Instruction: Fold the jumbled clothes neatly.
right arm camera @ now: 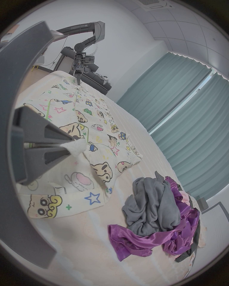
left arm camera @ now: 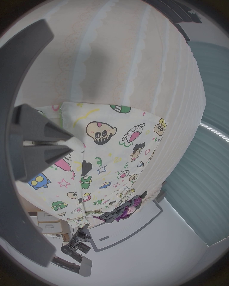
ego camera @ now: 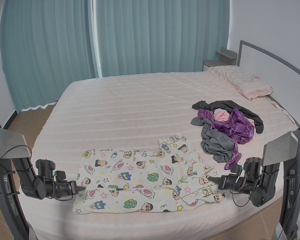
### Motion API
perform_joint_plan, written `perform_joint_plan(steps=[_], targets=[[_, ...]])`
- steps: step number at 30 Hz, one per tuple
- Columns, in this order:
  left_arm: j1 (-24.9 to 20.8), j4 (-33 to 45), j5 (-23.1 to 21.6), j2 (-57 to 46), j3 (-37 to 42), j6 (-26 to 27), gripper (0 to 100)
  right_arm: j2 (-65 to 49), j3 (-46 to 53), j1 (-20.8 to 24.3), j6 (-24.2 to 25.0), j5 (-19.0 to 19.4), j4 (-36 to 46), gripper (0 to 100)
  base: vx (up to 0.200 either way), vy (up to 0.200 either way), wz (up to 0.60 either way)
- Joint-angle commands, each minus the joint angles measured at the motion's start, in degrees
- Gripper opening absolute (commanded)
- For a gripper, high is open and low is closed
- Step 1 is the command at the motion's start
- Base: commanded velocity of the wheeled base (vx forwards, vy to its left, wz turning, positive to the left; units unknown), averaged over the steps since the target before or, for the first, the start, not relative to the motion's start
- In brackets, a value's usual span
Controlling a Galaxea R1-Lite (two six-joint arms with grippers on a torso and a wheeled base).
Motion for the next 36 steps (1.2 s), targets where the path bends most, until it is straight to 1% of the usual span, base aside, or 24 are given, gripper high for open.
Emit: perform_joint_plan(steps=[1, 5, 6, 7, 8, 10, 13, 16, 18, 21, 22, 25, 28, 36], targets=[[-0.8, -0.3, 0.2, 1.1, -0.3, 0.0, 0, 0.1, 0.2, 0.5, -0.1, 0.0, -0.3, 0, 0.0, 0.0, 0.0], [-1.2, -0.1, 0.7, 1.1, -0.3, 0.1, 0, 0.3, -0.1, 0.5, -0.1, -0.1, 0.2, 0, 0.0, 0.0, 0.0], [-1.2, -0.1, 1.1, 1.1, -0.4, 0.0, 100, 0.5, -0.2, 0.5, -0.1, -0.1, 0.4, 0, 0.0, 0.0, 0.0], [-1.2, -0.1, 1.4, 1.1, -0.5, 0.0, 100, 0.6, -0.3, 0.5, -0.1, -0.1, 0.4, 0, 0.0, 0.0, 0.0], [-1.4, -0.1, 1.5, 1.1, -0.5, -0.1, 100, 0.9, -0.3, 0.5, -0.1, -0.1, 0.4, 100, 0.0, 0.0, 0.0], [-1.4, -0.1, 1.8, 1.1, -0.5, -0.3, 100, 1.3, -0.4, 0.5, -0.1, -0.1, 0.2, 100, 0.0, 0.0, 0.0], [-1.5, -0.4, 1.9, 0.8, -0.8, -3.0, 100, 1.0, -0.1, 0.0, 0.3, -0.3, -0.4, 100, 0.0, 0.0, 0.0], [-1.3, -0.3, 1.9, 0.1, -1.1, -4.5, 100, -0.2, 0.2, -0.5, 1.2, -1.3, -0.4, 100, 0.0, 0.0, 0.0], [-0.9, 0.1, 1.9, -2.7, -1.0, -6.5, 100, -1.6, 0.3, -0.6, 3.1, -3.3, -0.4, 100, 0.0, 0.0, 0.0], [0.1, 0.1, 1.8, -5.5, -0.5, -8.6, 100, -3.5, 0.3, 0.0, 7.6, -7.9, -0.4, 100, 0.0, 0.0, 0.0], [0.2, 0.1, 1.7, -6.0, -0.4, -9.2, 100, -3.8, 0.3, 0.2, 8.4, -8.8, -0.4, 100, 0.0, 0.0, 0.0], [1.6, -0.3, 1.4, -7.4, -0.4, -13.7, 100, -5.5, 0.8, 1.4, 11.2, -11.2, -0.4, 100, 0.0, 0.0, 0.0], [3.4, -0.5, 0.0, -7.7, -0.7, -15.6, 100, -6.2, 1.2, 1.5, 11.5, -11.5, -0.4, 100, 0.2, 0.0, 0.0], [3.7, -0.5, -0.4, -7.5, -0.7, -15.5, 100, -6.7, 1.5, 1.5, 11.5, -12.6, -0.4, 100, 0.2, 0.0, 0.0]])
